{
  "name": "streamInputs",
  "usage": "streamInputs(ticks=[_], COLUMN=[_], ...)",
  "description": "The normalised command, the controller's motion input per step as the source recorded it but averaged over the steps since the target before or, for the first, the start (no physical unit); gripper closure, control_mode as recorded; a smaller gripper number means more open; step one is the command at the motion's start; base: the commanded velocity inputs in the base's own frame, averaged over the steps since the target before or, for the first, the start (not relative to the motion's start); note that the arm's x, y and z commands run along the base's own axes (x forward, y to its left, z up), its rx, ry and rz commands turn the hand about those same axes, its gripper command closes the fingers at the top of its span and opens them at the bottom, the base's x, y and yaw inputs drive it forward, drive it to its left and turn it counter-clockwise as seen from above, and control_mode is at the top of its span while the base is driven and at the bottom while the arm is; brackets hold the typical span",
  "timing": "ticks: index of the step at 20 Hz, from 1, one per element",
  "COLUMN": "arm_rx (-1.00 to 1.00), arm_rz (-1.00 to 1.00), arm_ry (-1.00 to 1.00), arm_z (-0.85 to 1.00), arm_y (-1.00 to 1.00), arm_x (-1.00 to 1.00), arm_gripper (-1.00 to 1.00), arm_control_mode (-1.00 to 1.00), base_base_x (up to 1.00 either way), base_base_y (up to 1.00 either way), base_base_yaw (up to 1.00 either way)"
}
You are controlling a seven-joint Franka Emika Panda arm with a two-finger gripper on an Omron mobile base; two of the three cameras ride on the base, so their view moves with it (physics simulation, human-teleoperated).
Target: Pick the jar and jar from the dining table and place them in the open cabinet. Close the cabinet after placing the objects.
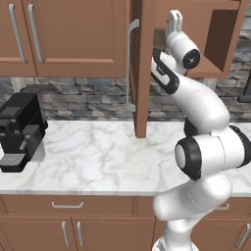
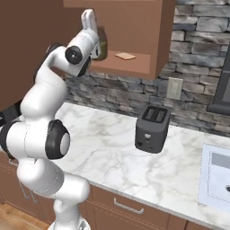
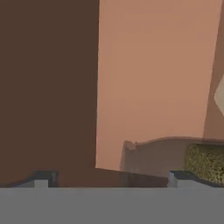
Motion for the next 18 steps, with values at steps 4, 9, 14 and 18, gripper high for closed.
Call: streamInputs(ticks=[4, 9, 14, 18], arm_rx=[0.09, 0.07, 0.03, -0.01], arm_rz=[0.00, 0.00, 0.00, 0.00], arm_ry=[-0.06, 0.10, 0.29, 0.45], arm_z=[0.82, 0.59, 0.25, 0.25], arm_y=[-0.01, -0.28, -0.43, -0.23], arm_x=[-0.67, -0.87, -0.97, -1.00], arm_gripper=[-1.00, -1.00, -1.00, -1.00], arm_control_mode=[-1.00, -1.00, -1.00, -1.00], base_base_x=[0.00, 0.00, 0.00, 0.00], base_base_y=[0.00, 0.00, 0.00, 0.00], base_base_yaw=[0.00, 0.00, 0.00, 0.00])
